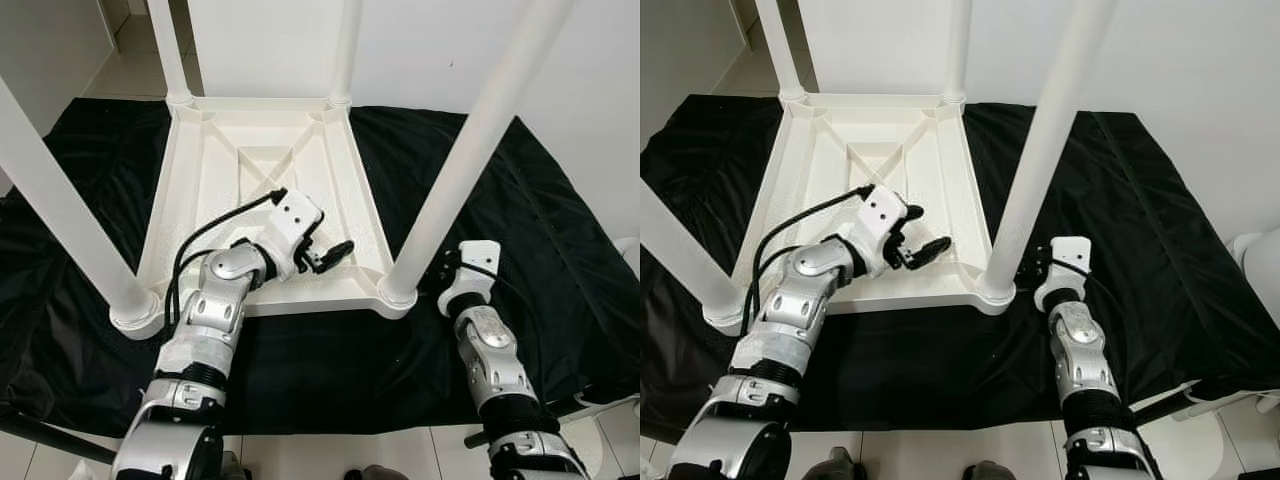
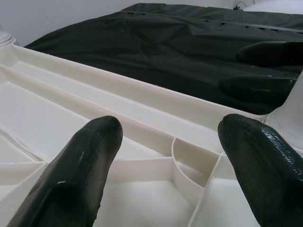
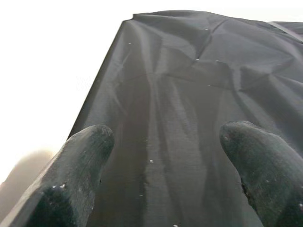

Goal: Building children table

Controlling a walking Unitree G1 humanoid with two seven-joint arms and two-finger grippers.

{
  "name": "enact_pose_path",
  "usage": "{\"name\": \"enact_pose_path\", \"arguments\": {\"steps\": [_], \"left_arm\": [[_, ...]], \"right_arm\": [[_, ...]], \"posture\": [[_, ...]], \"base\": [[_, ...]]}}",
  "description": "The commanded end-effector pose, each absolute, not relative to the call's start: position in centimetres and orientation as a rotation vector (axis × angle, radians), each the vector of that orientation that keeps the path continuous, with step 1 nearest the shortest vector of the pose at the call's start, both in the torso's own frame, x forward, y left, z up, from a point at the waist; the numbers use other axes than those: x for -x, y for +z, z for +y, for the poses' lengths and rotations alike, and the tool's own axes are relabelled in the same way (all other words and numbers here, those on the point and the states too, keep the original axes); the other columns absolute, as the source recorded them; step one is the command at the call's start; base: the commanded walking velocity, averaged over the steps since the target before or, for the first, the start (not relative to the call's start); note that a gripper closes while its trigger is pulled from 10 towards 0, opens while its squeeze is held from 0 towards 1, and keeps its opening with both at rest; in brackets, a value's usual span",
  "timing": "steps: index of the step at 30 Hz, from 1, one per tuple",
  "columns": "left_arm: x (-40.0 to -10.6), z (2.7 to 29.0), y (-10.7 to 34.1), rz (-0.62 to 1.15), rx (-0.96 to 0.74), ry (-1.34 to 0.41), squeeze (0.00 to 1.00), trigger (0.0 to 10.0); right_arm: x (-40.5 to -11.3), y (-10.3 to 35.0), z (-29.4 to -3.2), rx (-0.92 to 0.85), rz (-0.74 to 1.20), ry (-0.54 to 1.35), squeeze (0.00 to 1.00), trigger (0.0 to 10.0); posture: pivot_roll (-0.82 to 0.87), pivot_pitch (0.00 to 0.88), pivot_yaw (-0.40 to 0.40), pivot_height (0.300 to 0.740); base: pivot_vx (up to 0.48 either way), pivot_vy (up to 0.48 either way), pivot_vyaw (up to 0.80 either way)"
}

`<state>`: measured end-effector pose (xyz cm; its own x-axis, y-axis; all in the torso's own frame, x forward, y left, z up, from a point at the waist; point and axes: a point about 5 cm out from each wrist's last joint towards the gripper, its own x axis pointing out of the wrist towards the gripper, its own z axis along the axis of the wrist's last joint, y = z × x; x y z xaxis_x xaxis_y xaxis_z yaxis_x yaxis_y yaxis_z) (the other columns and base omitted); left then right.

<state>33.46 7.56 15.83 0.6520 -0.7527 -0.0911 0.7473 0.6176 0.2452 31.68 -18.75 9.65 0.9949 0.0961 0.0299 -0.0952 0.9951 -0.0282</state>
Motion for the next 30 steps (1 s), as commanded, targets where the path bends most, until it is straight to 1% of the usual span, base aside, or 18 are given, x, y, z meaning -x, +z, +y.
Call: {"name": "enact_pose_path", "arguments": {"steps": [1, 4, 5, 6, 8, 10, 14, 16, 18, 21, 23, 26, 30], "left_arm": [[-33.8, 8.1, 16.0, -0.08, -0.268, -0.617, 0.0, 10.0], [-33.5, 7.8, 15.9, -0.084, -0.271, -0.658, 0.0, 10.0], [-32.5, 7.2, 15.4, -0.082, -0.287, -0.758, 0.0, 10.0], [-32.5, 7.2, 15.4, -0.082, -0.287, -0.758, 0.0, 10.0], [-31.3, 6.7, 14.3, -0.062, -0.331, -0.889, 0.0, 10.0], [-31.2, 6.8, 13.9, -0.04, -0.348, -0.895, 0.0, 10.0], [-31.6, 7.4, 13.2, 0.007, -0.387, -0.863, 0.0, 10.0], [-32.5, 8.3, 12.8, 0.077, -0.378, -0.78, 0.0, 10.0], [-33.1, 8.9, 12.8, 0.108, -0.371, -0.715, 0.0, 10.0], [-33.4, 9.2, 12.9, 0.11, -0.375, -0.692, 0.0, 10.0], [-34.0, 9.8, 13.0, 0.126, -0.367, -0.634, 0.0, 10.0], [-34.3, 10.1, 13.1, 0.132, -0.373, -0.593, 0.0, 10.0], [-34.5, 10.1, 13.2, 0.137, -0.388, -0.578, 0.0, 10.0]], "right_arm": [[-32.0, 9.5, -17.9, 0.015, -0.033, 0.13, 0.0, 10.0], [-32.1, 9.5, -17.9, 0.016, -0.033, 0.131, 0.0, 10.0], [-32.0, 9.4, -18.2, 0.019, -0.034, 0.124, 0.0, 10.0], [-32.0, 9.4, -18.2, 0.019, -0.034, 0.124, 0.0, 10.0], [-31.9, 9.3, -18.7, 0.021, -0.035, 0.115, 0.0, 10.0], [-31.7, 9.3, -19.0, 0.017, -0.04, 0.109, 0.0, 10.0], [-31.4, 9.3, -19.4, 0.013, -0.051, 0.097, 0.0, 10.0], [-31.0, 9.4, -19.9, 0.011, -0.062, 0.082, 0.0, 10.0], [-30.7, 9.4, -20.2, 0.009, -0.068, 0.07, 0.0, 10.0], [-30.6, 9.4, -20.3, 0.01, -0.068, 0.062, 0.0, 10.0], [-30.2, 9.2, -20.6, 0.004, -0.07, 0.044, 0.0, 10.0], [-30.0, 9.1, -20.8, 0.006, -0.07, 0.03, 0.0, 10.0], [-30.0, 9.1, -20.9, 0.006, -0.072, 0.023, 0.0, 10.0]], "posture": [[0.06, 0.0, -0.047, 0.74], [0.06, 0.0, -0.046, 0.74], [0.06, 0.0, -0.044, 0.74], [0.06, 0.0, -0.044, 0.74], [0.06, 0.0, -0.043, 0.74], [0.06, 0.0, -0.038, 0.74], [0.06, 0.0, -0.038, 0.74], [0.05, 0.0, -0.029, 0.74], [0.05, 0.0, -0.025, 0.74], [0.05, 0.0, -0.025, 0.74], [0.04, 0.0, -0.02, 0.74], [0.04, 0.0, -0.02, 0.74], [0.03, 0.008, -0.015, 0.74]], "base": [[0.0, 0.0, 0.0], [0.0, 0.0, 0.0], [0.0, 0.0, 0.0], [0.0, 0.0, 0.0], [0.0, 0.0, 0.0], [0.0, 0.0, 0.0], [0.0, 0.0, 0.0], [0.0, 0.0, 0.0], [0.0, 0.0, 0.0], [0.0, 0.0, 0.0], [0.0, 0.0, 0.0], [0.0, 0.0, 0.0], [0.0, 0.0, 0.0]]}}
